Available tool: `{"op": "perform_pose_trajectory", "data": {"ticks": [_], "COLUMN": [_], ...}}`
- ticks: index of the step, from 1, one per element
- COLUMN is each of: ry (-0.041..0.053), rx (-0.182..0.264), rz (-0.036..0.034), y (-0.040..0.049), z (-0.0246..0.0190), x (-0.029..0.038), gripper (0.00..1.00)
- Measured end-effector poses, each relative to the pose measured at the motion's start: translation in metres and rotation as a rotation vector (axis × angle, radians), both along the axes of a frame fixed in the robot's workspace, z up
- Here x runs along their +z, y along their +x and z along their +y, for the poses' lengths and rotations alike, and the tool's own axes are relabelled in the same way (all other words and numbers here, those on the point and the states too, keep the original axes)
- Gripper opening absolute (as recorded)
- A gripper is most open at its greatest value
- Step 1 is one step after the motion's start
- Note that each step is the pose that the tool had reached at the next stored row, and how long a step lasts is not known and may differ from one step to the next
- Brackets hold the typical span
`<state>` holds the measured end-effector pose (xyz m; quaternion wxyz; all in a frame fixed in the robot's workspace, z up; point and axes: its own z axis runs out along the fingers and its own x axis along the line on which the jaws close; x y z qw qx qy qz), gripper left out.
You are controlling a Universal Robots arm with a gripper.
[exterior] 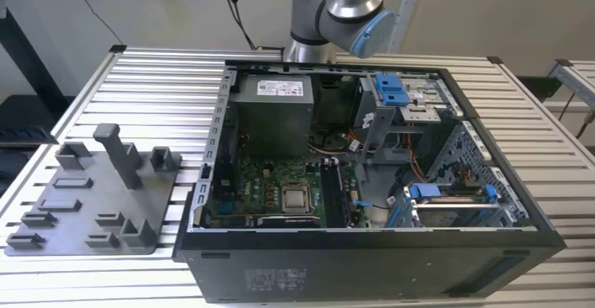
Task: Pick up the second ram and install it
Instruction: 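Pick up the second ram and move it above second insertion slot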
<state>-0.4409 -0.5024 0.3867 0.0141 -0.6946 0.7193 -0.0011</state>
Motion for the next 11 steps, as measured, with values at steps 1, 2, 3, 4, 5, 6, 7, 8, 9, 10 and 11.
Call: {"op": "perform_pose_trajectory", "data": {"ticks": [1, 2, 3, 4, 5, 6, 7, 8, 9, 10, 11], "ry": [-0.0001, -0.0001, -0.0001, 0.0, 0.0, 0.0001, 0.0001, 0.0, -0.0001, -0.0003, -0.0003], "rx": [0.0, 0.0, 0.0, 0.0, 0.0, 0.0, 0.0, 0.0, 0.0, 0.0, 0.0], "rz": [0.0001, 0.0001, 0.0001, 0.0, 0.0, -0.0001, -0.0002, -0.0001, 0.0001, 0.0004, 0.0004], "y": [0.0, 0.0, 0.0, 0.0, 0.0, 0.0, 0.0, 0.0, 0.0002, 0.0006, 0.0015], "z": [0.0, 0.0, 0.0, 0.0, 0.0, 0.0, 0.0, 0.0, 0.0001, 0.0001, 0.0], "x": [0.0014, 0.0027, 0.0039, 0.0048, 0.005, 0.005, 0.005, 0.0051, 0.0052, 0.0054, 0.0054], "gripper": [0.14, 0.14, 0.14, 0.14, 0.14, 0.14, 0.14, 0.14, 0.14, 0.14, 0.14]}}
